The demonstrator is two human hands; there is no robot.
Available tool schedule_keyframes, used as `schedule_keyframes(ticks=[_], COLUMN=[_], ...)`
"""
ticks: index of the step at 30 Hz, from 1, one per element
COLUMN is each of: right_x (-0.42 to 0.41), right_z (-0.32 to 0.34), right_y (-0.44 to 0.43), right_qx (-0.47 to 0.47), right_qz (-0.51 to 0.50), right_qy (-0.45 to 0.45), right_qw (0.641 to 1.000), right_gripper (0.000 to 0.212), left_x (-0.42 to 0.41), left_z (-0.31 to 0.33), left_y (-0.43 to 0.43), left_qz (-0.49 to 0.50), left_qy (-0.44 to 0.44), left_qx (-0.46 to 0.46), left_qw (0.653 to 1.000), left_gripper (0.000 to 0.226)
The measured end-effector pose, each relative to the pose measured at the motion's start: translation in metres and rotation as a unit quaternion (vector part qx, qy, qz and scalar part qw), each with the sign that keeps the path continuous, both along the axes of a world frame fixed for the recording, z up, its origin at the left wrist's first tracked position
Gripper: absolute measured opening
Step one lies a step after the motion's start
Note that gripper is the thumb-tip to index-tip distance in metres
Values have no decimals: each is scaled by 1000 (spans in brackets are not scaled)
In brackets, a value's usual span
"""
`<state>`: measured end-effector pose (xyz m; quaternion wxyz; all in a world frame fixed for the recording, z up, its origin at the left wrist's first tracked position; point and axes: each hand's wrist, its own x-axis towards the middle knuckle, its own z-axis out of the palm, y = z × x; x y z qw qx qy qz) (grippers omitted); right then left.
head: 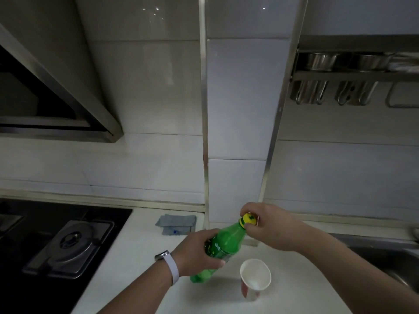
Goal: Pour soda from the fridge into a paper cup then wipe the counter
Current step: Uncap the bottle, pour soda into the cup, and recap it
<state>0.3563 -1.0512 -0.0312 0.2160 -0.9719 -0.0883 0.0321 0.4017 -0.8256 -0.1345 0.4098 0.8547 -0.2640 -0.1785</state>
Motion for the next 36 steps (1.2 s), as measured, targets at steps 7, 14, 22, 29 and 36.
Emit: schedule_keyframes(ticks=[7,14,22,29,36], right_x=[-9,-29,-49,-57,-58], right_z=[-13,-52,-86,-101,-109], right_y=[-20,-42,-58,-65,-71], right_qx=[94,210,274,296,299], right_qz=[-79,-150,-203,-213,-218], right_qy=[-5,29,87,102,113], right_qw=[992,966,936,925,922], right_gripper=[21,20,19,22,21], left_x=[-2,2,8,10,11], left_z=[-16,-29,-39,-46,-49], left_y=[0,-6,-21,-27,-25], left_qz=[-7,-39,-96,-130,-138], left_qy=[4,4,-19,-63,-73], left_qx=[72,183,274,339,377], left_qw=[997,982,957,930,913], left_gripper=[56,52,46,41,43])
